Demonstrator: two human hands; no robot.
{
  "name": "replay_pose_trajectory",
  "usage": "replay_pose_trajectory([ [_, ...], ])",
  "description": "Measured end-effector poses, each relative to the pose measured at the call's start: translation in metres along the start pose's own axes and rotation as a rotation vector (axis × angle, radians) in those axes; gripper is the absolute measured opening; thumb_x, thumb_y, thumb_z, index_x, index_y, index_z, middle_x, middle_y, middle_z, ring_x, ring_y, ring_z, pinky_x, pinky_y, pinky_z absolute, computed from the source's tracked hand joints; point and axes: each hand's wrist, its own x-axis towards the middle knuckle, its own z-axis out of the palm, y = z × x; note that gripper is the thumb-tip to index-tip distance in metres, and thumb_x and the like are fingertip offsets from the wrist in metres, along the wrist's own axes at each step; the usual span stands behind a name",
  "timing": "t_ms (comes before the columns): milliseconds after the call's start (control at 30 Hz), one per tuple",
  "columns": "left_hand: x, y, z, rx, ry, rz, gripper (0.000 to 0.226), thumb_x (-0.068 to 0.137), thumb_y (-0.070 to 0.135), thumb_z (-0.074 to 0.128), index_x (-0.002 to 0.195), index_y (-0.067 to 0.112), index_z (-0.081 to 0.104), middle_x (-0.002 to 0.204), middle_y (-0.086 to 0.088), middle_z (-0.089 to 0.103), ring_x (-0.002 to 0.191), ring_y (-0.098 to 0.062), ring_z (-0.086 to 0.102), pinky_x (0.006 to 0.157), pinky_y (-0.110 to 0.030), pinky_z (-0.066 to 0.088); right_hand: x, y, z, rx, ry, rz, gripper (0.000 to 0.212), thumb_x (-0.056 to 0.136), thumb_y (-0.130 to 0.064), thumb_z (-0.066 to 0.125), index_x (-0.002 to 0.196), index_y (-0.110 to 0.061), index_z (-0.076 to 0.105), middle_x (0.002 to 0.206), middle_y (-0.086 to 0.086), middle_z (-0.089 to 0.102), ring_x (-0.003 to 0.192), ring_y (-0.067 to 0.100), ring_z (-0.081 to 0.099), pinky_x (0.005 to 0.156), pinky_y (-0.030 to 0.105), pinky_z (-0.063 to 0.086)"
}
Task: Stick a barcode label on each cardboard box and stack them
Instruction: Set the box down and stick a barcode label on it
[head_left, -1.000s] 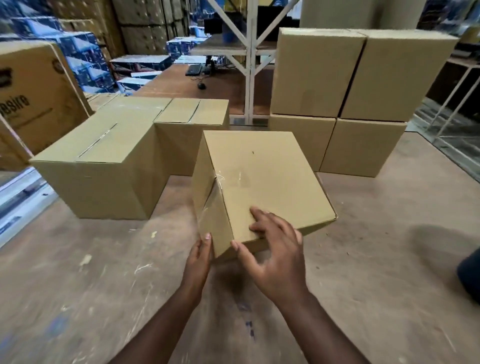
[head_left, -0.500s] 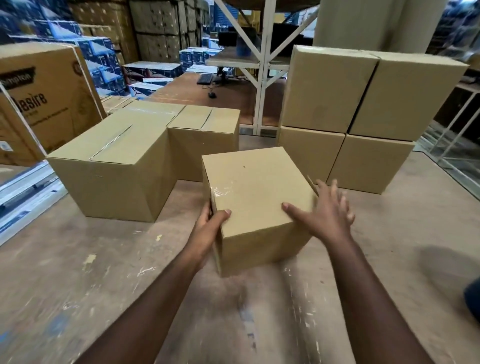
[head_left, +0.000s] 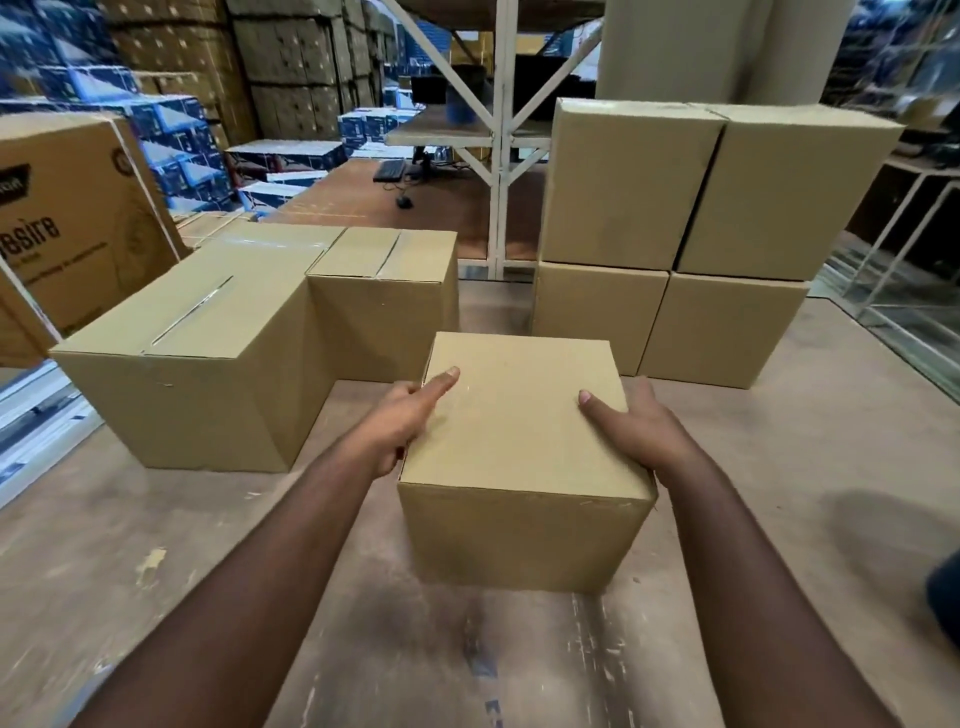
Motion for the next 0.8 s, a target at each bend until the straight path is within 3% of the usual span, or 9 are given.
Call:
replay_pose_trajectory([
  [67,-0.002,0.003,0.009,0.111,0.008,0.094,0.036,0.090,0.042,0.075,0.116,0.018,0.068,0.112,0.001,0.077,0.096,-0.013,0.075,0.082,-0.032,0.061,-0.001,0.001,0.007,0.080,0.017,-0.065,0.049,0.086,-0.068,0.068,0.117,-0.029,0.063,0.119,-0.002,0.075,0.097,0.017,0.070,0.089,0.038,0.058],
  [133,-0.007,-0.002,0.013,0.166,0.003,0.187,0.023,0.091,0.032,0.077,0.111,0.025,0.070,0.107,0.010,0.078,0.095,-0.005,0.074,0.083,-0.029,0.057,-0.010,0.003,0.007,0.038,0.032,-0.133,0.040,0.088,-0.065,0.068,0.110,-0.033,0.066,0.109,-0.009,0.075,0.089,0.010,0.068,0.077,0.033,0.054],
  [200,-0.014,-0.009,0.012,0.184,0.014,0.240,0.031,0.086,0.035,0.081,0.114,0.029,0.067,0.107,0.016,0.077,0.096,-0.002,0.073,0.087,-0.030,0.056,-0.019,0.006,0.003,0.013,0.065,-0.177,0.047,0.086,-0.067,0.070,0.119,-0.035,0.063,0.108,-0.012,0.072,0.088,0.007,0.065,0.069,0.029,0.049],
  [267,-0.022,-0.018,0.010,0.202,0.095,0.296,0.059,0.076,0.048,0.087,0.125,0.034,0.058,0.113,0.020,0.073,0.102,0.001,0.070,0.090,-0.032,0.056,-0.030,0.010,0.002,0.009,0.139,-0.203,0.058,0.082,-0.068,0.073,0.127,-0.034,0.057,0.106,-0.013,0.065,0.085,0.006,0.060,0.063,0.026,0.044],
  [400,-0.043,-0.050,0.018,0.171,0.231,0.386,0.092,0.071,0.040,0.092,0.142,0.039,0.034,0.120,0.032,0.063,0.109,0.011,0.062,0.091,-0.017,0.052,-0.050,0.038,0.023,0.159,0.254,-0.292,0.090,0.074,-0.056,0.086,0.148,-0.036,0.038,0.124,-0.015,0.056,0.107,0.012,0.057,0.085,0.032,0.048],
  [467,-0.046,-0.072,0.021,0.142,0.260,0.368,0.095,0.074,0.032,0.091,0.146,0.038,0.030,0.127,0.027,0.061,0.112,0.011,0.061,0.094,-0.020,0.052,-0.054,0.061,0.041,0.275,0.228,-0.266,0.099,0.072,-0.046,0.091,0.149,-0.041,0.031,0.135,-0.016,0.054,0.119,0.011,0.058,0.097,0.036,0.051],
  [567,-0.044,-0.099,0.019,0.167,0.281,0.326,0.093,0.075,0.030,0.091,0.148,0.032,0.034,0.134,0.017,0.060,0.117,0.003,0.061,0.101,-0.035,0.054,-0.053,0.088,0.062,0.297,0.169,-0.228,0.095,0.074,-0.037,0.093,0.143,-0.048,0.028,0.136,-0.017,0.059,0.127,0.014,0.061,0.105,0.042,0.053],
  [700,-0.045,-0.109,0.020,0.197,0.270,0.323,0.094,0.077,0.025,0.089,0.152,0.030,0.031,0.138,0.018,0.056,0.119,0.006,0.058,0.103,-0.031,0.053,-0.049,0.101,0.070,0.299,0.149,-0.249,0.091,0.076,-0.030,0.092,0.137,-0.050,0.028,0.128,-0.022,0.061,0.122,0.013,0.063,0.103,0.041,0.054],
  [800,-0.049,-0.105,0.022,0.110,0.263,0.324,0.087,0.079,0.033,0.087,0.149,0.029,0.035,0.134,0.019,0.060,0.114,0.006,0.062,0.097,-0.030,0.055,-0.051,0.103,0.068,0.380,0.132,-0.258,0.076,0.077,-0.047,0.088,0.130,-0.048,0.035,0.134,-0.015,0.061,0.124,0.011,0.062,0.102,0.035,0.053],
])
